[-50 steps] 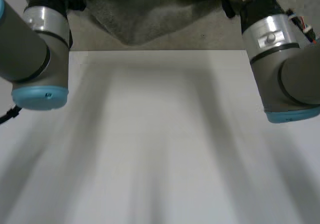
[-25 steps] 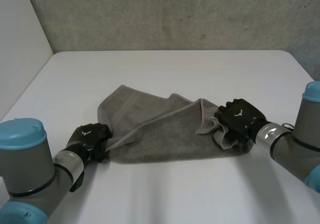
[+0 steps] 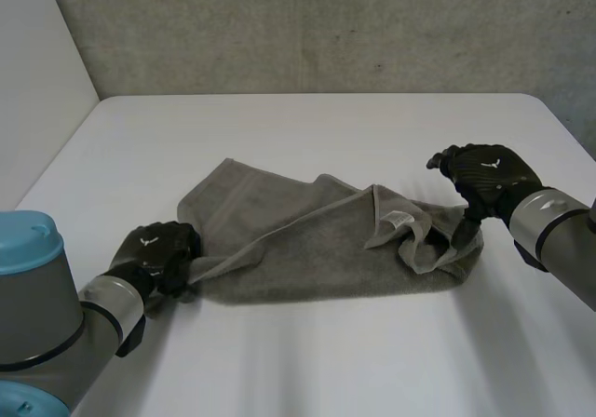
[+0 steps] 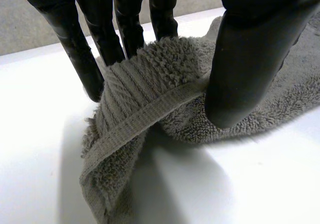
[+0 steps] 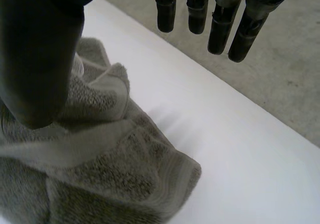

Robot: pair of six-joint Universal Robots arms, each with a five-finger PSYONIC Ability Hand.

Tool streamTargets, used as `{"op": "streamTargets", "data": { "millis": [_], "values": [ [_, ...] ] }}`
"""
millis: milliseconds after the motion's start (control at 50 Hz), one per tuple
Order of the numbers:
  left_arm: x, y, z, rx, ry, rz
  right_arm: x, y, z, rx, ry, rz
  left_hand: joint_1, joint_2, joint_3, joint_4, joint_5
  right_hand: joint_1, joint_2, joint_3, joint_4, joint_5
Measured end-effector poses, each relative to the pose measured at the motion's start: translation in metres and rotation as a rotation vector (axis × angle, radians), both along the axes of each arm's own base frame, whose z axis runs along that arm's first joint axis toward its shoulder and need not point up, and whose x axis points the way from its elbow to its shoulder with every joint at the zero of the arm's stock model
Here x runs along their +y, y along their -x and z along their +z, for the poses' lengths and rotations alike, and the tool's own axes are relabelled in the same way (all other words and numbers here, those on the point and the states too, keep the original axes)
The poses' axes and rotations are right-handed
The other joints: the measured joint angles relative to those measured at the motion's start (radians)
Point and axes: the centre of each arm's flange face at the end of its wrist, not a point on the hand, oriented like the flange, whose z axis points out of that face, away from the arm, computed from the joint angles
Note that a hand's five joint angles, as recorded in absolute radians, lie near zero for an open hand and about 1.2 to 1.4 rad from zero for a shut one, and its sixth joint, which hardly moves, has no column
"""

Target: Fold the towel.

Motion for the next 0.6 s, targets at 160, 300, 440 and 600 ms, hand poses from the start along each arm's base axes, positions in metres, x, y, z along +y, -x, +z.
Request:
{"op": "streamTargets", "data": {
  "millis": [160,300,440,600],
  "values": [
    [-0.002,-0.002,-0.001,-0.002,-0.002,0.012,0.02,-0.031,-0.003,-0.062,0.013,0.04,0.102,0.107,0.113,0.116,0.105,0.083,0.055,0.067,0.052,0.091],
    [-0.003,-0.004,0.0,-0.002,-0.001,0.018,0.034,-0.058,-0.02,-0.03,0.045,0.072,0.102,0.107,0.113,0.116,0.106,0.096,0.06,0.079,0.067,0.11],
    [-0.001,-0.004,-0.001,-0.003,-0.005,0.017,0.041,-0.08,-0.045,0.077,0.08,0.114,0.102,0.107,0.112,0.116,0.106,0.103,0.062,0.086,0.07,0.116],
    [0.0,-0.005,-0.003,-0.004,-0.011,0.017,0.03,-0.086,-0.08,0.297,0.177,0.084,0.102,0.107,0.113,0.116,0.106,0.305,0.287,0.297,0.279,0.316]
  ]
}}
